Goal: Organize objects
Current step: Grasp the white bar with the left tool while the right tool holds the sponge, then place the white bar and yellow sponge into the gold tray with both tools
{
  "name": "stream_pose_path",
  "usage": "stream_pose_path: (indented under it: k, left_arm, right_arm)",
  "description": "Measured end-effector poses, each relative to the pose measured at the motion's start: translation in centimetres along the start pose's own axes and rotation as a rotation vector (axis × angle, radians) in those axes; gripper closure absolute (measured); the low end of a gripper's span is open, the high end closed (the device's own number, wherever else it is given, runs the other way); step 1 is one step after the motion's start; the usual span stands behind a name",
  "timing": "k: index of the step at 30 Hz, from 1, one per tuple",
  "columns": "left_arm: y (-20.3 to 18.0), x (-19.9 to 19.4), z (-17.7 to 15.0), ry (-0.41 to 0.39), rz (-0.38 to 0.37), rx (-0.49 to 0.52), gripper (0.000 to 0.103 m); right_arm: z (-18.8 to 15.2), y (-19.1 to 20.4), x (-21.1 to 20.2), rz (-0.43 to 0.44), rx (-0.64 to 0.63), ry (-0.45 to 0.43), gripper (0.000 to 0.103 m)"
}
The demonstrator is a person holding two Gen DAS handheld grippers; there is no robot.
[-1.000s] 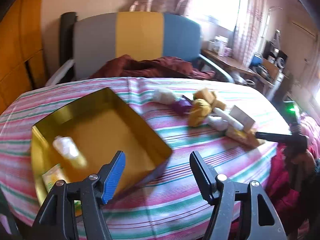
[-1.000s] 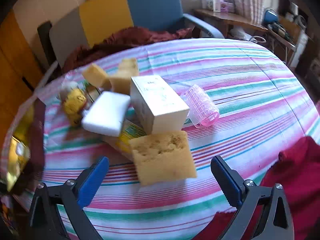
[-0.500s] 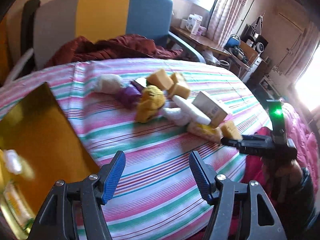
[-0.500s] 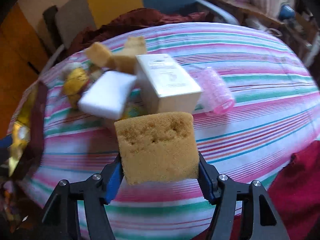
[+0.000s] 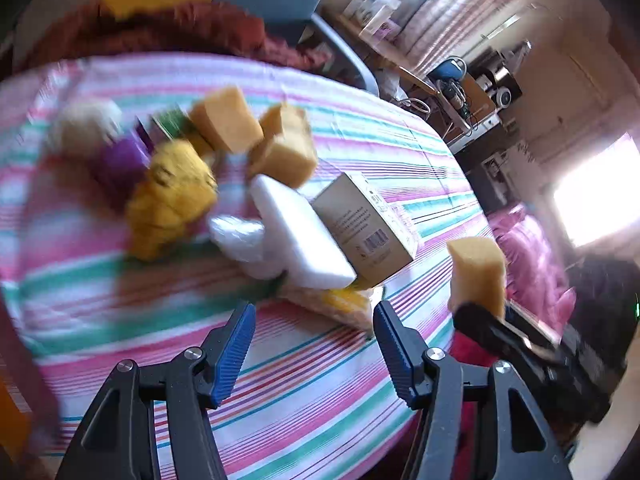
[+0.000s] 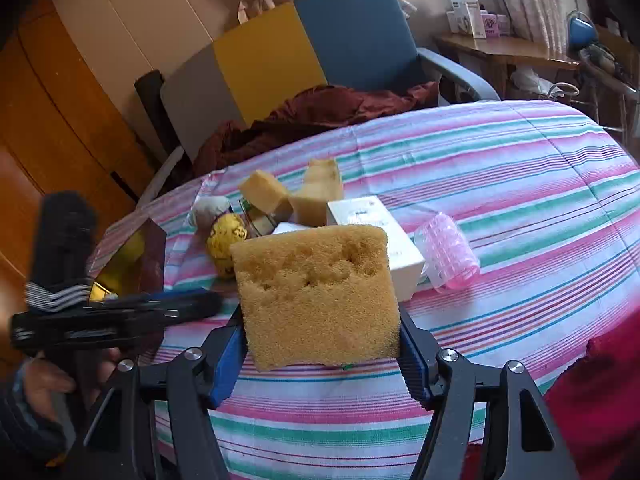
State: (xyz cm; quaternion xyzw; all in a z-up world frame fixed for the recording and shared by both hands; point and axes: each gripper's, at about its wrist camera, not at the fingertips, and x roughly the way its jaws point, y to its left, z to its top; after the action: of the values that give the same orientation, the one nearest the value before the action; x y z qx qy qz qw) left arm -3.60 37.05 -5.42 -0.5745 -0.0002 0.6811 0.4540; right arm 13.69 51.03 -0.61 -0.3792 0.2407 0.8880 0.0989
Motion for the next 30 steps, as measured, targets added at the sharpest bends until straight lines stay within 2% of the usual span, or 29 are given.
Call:
stream_pose_path:
  k: [9, 12, 13, 14, 18, 21, 25, 30]
  left_arm:
    - [1.7, 4.2, 1.4, 0.071, -0.109, -0.204, 0.042]
    - [1.9, 5.0, 1.8, 0.065, -0.103, -0.231, 0.058]
    - [1.9, 5.2, 1.9, 0.062, -0.100, -0.233, 0.071]
    - [1.8, 5.2, 1.9, 0.052, -0.091, -0.225, 0.075]
    - [1.2, 4.2, 1.3, 0.005, -0.060, -0.144, 0.082]
    - [0.5, 2.6, 0.1, -0.026, -0.034, -0.047, 0.082]
    - [1.0, -0.4, -1.4, -0.056, -0.016, 0.004, 0.082]
    - [2.6, -5.6, -3.7, -0.135, 0.046, 0.053, 0.082]
  right_arm:
    - [0.8, -0.3, -0.3, -0.001, 0.024, -0.032, 0.035]
    - [0.7, -0.2, -0.1, -0.009, 0.015, -0.028, 0.035]
    - [0.7, -0.1, 0.0, -0.014, 0.011, -0.025, 0.035]
    - [0.6, -0.1, 0.1, -0.019, 0.006, -0.022, 0.035]
    - [0.5, -0.2, 0.4, -0.039, -0.004, -0.022, 0.035]
    - [0.6, -0.3, 0.3, -0.037, -0.005, -0.038, 0.035]
    - [0.5, 0.5, 0.3, -0.009, -0.044, -0.052, 0.035]
    - [0.0, 2.2, 0.6, 0.030, -0.109, -0.053, 0.035]
